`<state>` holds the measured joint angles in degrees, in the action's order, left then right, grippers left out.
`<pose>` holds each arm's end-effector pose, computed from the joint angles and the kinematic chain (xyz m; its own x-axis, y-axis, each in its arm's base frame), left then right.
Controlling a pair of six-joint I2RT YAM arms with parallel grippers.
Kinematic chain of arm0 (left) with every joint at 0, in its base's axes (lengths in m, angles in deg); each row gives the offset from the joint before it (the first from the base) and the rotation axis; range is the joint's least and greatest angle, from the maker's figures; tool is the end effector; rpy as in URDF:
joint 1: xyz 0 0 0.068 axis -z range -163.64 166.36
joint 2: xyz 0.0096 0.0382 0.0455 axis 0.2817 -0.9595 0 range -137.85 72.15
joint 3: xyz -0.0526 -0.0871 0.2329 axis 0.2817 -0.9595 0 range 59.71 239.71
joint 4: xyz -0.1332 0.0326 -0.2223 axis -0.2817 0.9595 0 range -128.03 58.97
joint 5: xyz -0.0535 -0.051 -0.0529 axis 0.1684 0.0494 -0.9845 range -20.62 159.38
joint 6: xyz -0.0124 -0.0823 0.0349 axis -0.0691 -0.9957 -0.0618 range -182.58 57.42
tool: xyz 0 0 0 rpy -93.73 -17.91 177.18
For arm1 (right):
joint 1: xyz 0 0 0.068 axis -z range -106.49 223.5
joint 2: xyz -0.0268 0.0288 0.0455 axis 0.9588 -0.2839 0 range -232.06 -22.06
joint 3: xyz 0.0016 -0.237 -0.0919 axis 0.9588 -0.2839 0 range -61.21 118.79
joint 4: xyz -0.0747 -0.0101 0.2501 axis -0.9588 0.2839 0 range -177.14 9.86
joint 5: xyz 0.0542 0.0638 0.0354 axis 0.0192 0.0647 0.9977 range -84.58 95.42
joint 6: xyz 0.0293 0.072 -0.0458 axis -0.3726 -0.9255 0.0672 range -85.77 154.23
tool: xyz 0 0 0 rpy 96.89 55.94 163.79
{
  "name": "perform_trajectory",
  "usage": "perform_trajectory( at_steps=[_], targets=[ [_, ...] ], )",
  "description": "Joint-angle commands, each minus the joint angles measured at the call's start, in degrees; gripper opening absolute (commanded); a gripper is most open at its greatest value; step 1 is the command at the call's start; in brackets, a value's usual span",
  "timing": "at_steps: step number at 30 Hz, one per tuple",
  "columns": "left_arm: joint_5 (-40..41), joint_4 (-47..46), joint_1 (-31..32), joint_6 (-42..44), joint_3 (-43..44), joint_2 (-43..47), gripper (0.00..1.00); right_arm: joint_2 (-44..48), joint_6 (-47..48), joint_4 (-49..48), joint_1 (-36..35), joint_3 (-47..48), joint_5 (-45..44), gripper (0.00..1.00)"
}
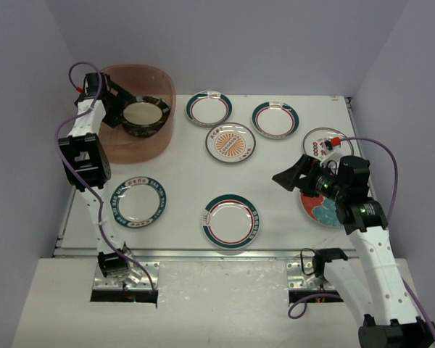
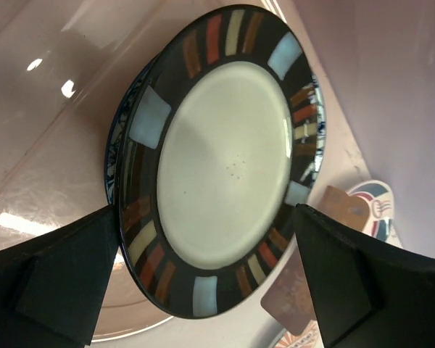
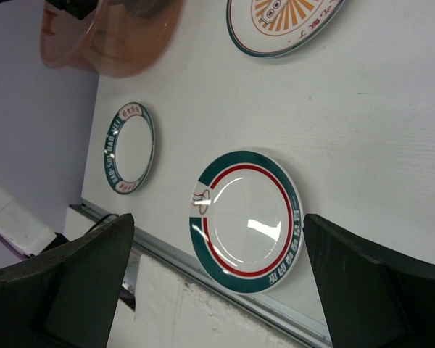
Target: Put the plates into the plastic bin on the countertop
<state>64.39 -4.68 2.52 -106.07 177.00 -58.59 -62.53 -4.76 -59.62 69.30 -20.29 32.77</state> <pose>0.5233 0.1219 0.1879 -0.3892 -0.8020 -0.4531 -0.6182 0.5921 -0.5170 0.2045 0.0521 0.2680 -0.6504 0.5126 -0.5605 -0.0822 0.6862 0.7228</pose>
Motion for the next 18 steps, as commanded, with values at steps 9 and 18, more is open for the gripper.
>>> perform_trajectory(
  at_steps=[9,18],
  targets=[
    [4.72,9.58,3.99,6.58,10.26,-2.98,1.00,-2.68,3.70,0.90,0.25,1.45,2.78,0.99],
    [3.29,8.36,3.44,9.80,9.57,3.29,1.00,-2.97,6.08,6.19,0.25,6.69,2.32,0.99]
  ],
)
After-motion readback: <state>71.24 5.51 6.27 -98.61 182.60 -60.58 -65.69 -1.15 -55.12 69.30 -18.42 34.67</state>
